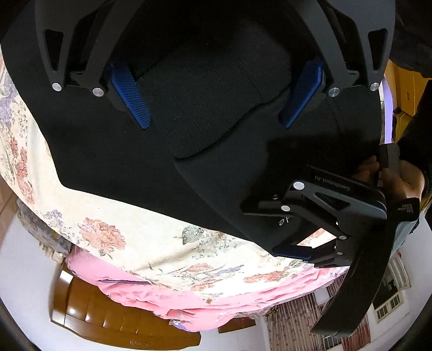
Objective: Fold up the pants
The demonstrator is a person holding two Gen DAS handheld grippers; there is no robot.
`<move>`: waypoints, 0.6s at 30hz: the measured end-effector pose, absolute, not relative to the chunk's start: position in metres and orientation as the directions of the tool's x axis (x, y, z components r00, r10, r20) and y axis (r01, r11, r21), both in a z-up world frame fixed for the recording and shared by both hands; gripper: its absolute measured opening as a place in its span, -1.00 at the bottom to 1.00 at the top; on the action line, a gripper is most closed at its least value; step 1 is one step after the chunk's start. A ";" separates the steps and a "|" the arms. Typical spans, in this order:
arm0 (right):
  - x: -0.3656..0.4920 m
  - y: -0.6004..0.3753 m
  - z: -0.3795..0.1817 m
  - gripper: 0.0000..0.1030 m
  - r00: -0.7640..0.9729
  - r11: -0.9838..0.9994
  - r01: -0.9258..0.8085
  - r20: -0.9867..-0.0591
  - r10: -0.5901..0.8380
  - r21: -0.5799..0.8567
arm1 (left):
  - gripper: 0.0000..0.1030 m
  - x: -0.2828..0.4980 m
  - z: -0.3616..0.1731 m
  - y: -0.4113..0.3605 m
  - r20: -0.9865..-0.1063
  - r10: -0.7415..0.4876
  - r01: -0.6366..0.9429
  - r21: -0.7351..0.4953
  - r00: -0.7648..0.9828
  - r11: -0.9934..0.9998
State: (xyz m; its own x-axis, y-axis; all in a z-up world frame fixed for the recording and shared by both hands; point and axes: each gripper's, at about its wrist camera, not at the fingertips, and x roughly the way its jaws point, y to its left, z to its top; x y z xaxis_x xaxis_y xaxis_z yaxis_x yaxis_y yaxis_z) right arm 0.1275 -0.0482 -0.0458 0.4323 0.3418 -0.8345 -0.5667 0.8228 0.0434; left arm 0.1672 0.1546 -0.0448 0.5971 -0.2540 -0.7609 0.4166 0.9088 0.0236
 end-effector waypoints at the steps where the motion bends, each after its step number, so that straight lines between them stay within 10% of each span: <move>1: 0.127 -0.048 -0.045 0.84 0.432 0.823 -0.567 -0.834 0.342 0.044 | 0.97 0.167 -0.045 0.155 -0.760 -0.255 0.416 0.023 0.597 0.909; 18: 0.071 -0.054 -0.033 0.87 0.498 0.879 -0.476 -0.823 0.275 0.006 | 0.97 0.169 -0.045 0.157 -0.761 -0.262 0.420 0.015 0.593 0.908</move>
